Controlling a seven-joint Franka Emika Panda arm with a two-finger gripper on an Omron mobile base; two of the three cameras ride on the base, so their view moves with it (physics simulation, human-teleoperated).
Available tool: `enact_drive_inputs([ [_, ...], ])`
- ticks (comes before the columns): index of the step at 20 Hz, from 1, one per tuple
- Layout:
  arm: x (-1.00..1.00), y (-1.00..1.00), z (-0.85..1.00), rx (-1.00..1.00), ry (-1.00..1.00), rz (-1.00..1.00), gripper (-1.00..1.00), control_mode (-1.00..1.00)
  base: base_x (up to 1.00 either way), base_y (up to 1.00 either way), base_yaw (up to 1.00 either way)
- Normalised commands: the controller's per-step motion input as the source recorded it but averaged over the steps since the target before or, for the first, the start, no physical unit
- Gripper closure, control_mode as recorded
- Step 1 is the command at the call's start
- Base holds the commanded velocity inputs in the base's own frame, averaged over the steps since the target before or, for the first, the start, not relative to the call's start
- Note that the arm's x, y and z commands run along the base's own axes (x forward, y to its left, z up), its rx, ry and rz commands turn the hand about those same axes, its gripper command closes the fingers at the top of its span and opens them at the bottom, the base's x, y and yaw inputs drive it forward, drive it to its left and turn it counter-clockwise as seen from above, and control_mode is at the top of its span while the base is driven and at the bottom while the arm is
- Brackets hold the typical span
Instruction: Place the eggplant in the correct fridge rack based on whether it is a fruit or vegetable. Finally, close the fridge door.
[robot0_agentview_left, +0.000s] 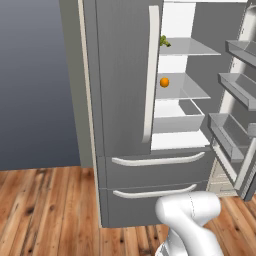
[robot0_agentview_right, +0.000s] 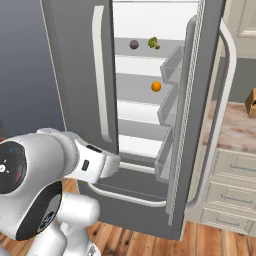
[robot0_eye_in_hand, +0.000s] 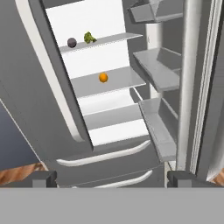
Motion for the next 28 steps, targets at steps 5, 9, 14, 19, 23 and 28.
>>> enact_drive_inputs([
  [5,-0.09,-1.0,0.0,0.0,0.04,-0.02,-1.0,-1.0,0.0,0.0,0.0],
  [9,-0.29,-1.0,0.0,0.04,0.04,-0.01,-1.0,-1.0,0.0,0.0,0.0],
  [14,-0.18,-1.0,-0.01,0.02,0.02,0.0,-1.0,-1.0,0.0,0.0,0.0],
  [19,0.2,-1.0,-0.13,0.0,-0.02,0.02,-1.0,-1.0,0.0,0.0,0.0],
  [23,0.36,-0.96,-0.14,0.0,-0.01,0.08,-1.0,-1.0,0.0,0.0,0.0],
  [28,0.47,-0.43,-0.45,-0.05,-0.05,0.05,-1.0,-1.0,0.0,0.0,0.0],
])
